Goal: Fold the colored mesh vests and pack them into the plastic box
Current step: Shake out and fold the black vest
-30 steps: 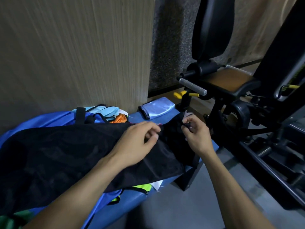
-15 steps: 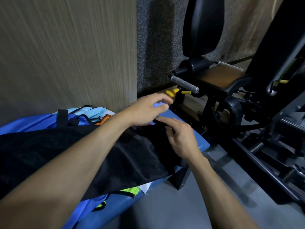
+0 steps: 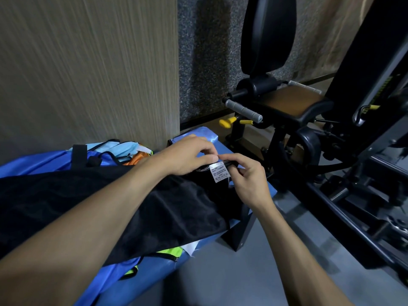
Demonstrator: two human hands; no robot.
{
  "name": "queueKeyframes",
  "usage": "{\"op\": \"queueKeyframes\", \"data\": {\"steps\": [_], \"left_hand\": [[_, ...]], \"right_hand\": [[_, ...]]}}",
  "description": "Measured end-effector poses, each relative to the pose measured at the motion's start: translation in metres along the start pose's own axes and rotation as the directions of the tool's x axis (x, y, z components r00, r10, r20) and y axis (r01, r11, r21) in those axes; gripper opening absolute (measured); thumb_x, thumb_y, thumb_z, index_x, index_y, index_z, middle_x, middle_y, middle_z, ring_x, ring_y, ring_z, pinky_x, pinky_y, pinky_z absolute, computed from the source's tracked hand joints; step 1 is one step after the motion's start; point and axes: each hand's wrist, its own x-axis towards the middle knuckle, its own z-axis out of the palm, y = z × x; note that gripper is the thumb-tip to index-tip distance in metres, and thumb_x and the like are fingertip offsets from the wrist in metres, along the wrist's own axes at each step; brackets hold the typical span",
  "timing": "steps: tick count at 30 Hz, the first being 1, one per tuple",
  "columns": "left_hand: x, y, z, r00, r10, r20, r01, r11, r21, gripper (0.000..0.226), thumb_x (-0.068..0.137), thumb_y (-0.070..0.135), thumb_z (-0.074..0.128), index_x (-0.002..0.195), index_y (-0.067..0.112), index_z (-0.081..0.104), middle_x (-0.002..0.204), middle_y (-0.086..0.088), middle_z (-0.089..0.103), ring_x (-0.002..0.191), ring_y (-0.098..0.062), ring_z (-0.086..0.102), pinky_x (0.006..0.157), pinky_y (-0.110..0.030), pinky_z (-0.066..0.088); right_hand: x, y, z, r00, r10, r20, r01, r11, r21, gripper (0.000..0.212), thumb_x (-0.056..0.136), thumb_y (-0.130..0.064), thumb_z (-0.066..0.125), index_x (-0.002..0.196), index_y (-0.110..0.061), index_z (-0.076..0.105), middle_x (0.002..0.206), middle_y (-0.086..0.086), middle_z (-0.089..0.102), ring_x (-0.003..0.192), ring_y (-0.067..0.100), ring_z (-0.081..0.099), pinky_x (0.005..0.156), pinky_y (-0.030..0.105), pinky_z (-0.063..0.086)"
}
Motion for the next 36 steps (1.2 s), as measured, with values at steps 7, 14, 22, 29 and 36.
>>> {"op": "queueKeyframes", "data": {"steps": [7, 14, 22, 29, 36], "left_hand": [[-0.004, 0.006, 0.006, 1.000, 0.007, -0.017, -0.006, 0.999, 0.042, 0.015, 0.090, 0.058, 0.064, 0.092, 0.044, 0.062, 0.094, 0.024, 0.064, 0.097, -0.001, 0.055, 0.094, -0.037, 0.047], [-0.009, 0.005, -0.011, 0.983, 0.010, -0.184, -0.003, 0.999, 0.035, 0.014, 0.099, 0.032, 0.055, 0.098, 0.024, 0.067, 0.089, 0.009, 0.069, 0.086, -0.016, 0.061, 0.081, -0.043, 0.050], [-0.012, 0.020, -0.038, 0.971, 0.052, -0.234, -0.083, 0.989, -0.125, 0.022, 0.103, 0.011, 0.057, 0.110, 0.023, 0.074, 0.092, 0.025, 0.071, 0.091, 0.011, 0.062, 0.080, -0.009, 0.042], [-0.022, 0.029, -0.047, 0.980, 0.045, -0.195, -0.074, 0.987, -0.145, 0.022, 0.105, 0.011, 0.053, 0.107, 0.024, 0.072, 0.094, 0.014, 0.072, 0.092, -0.004, 0.066, 0.085, -0.029, 0.050], [-0.024, 0.028, -0.053, 0.977, 0.048, -0.210, -0.082, 0.985, -0.155, 0.023, 0.104, 0.009, 0.053, 0.108, 0.022, 0.072, 0.089, 0.023, 0.068, 0.088, 0.005, 0.062, 0.081, -0.017, 0.044]], "right_hand": [[0.000, -0.001, 0.001, 1.000, 0.001, 0.004, -0.001, 0.999, 0.034, 0.039, 0.095, -0.002, 0.053, 0.105, -0.033, 0.075, 0.101, -0.016, 0.075, 0.079, 0.017, 0.073, 0.069, 0.044, 0.059], [0.003, 0.019, -0.032, 0.943, 0.327, -0.062, -0.333, 0.927, -0.173, 0.034, 0.095, -0.037, 0.064, 0.126, -0.023, 0.063, 0.102, -0.005, 0.070, 0.098, 0.018, 0.069, 0.087, 0.042, 0.056], [-0.008, 0.031, -0.042, 0.724, 0.681, 0.107, -0.631, 0.717, -0.297, 0.038, 0.079, -0.039, 0.087, 0.068, -0.014, 0.060, 0.056, 0.003, 0.059, 0.053, 0.020, 0.058, 0.052, 0.031, 0.046], [-0.008, 0.017, -0.033, 0.744, 0.654, 0.139, -0.614, 0.750, -0.244, 0.024, 0.085, -0.017, 0.080, 0.099, -0.003, 0.069, 0.094, 0.008, 0.071, 0.082, 0.020, 0.068, 0.060, 0.024, 0.048], [0.005, 0.000, -0.032, 0.868, 0.491, 0.080, -0.438, 0.830, -0.345, 0.008, 0.093, -0.027, 0.067, 0.092, -0.025, 0.075, 0.074, 0.003, 0.076, 0.076, 0.019, 0.074, 0.079, 0.036, 0.060]]}}
